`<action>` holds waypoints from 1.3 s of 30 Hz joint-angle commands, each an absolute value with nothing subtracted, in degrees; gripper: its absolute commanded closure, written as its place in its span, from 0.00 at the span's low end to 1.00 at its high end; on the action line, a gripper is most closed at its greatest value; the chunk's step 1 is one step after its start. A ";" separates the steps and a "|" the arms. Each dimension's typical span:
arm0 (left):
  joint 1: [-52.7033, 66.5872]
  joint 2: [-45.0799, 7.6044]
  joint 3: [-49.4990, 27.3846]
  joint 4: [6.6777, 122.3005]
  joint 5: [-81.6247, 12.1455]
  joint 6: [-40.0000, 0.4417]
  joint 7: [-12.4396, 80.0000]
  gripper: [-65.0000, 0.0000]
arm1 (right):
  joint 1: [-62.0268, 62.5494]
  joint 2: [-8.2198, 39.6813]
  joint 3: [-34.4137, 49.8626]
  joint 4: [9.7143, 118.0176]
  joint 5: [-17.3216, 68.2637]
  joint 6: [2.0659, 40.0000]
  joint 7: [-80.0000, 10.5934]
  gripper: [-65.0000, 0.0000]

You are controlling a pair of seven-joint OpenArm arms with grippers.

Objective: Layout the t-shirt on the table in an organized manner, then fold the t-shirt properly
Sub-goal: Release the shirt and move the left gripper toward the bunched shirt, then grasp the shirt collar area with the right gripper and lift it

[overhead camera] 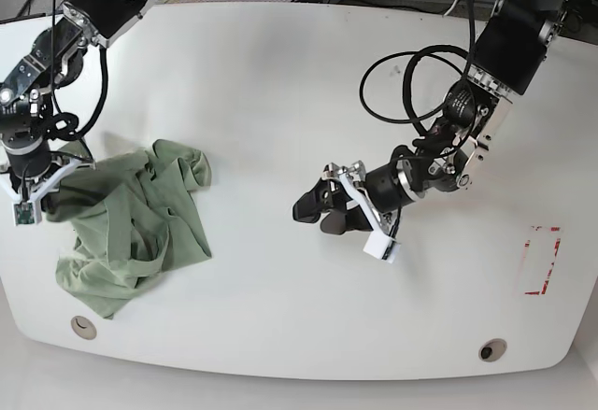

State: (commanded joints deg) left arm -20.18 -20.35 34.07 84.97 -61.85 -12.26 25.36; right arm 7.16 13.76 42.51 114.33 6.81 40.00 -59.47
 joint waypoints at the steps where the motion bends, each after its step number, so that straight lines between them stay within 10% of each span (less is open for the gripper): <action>1: -20.00 -20.79 34.07 85.23 -61.85 -12.26 25.36 0.43 | 6.11 13.41 42.59 114.33 6.81 40.00 -59.38 1.00; 11: -19.65 -22.55 34.07 85.32 -61.85 -12.26 25.36 0.43 | 0.40 9.45 42.68 114.33 6.37 40.00 -59.21 0.91; 21: -19.38 -22.99 33.98 85.32 -61.85 -12.26 25.36 0.43 | -2.33 4.09 47.96 116.44 6.37 40.00 -55.08 0.00; 39: -18.68 -24.40 34.07 85.23 -61.85 -12.26 25.36 0.43 | -4.79 -0.66 32.13 115.56 6.81 40.00 -54.99 0.00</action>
State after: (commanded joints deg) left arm -18.68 -24.40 34.07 85.23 -61.85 -12.26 25.36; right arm -4.79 -0.66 32.13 115.56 6.81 40.00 -54.99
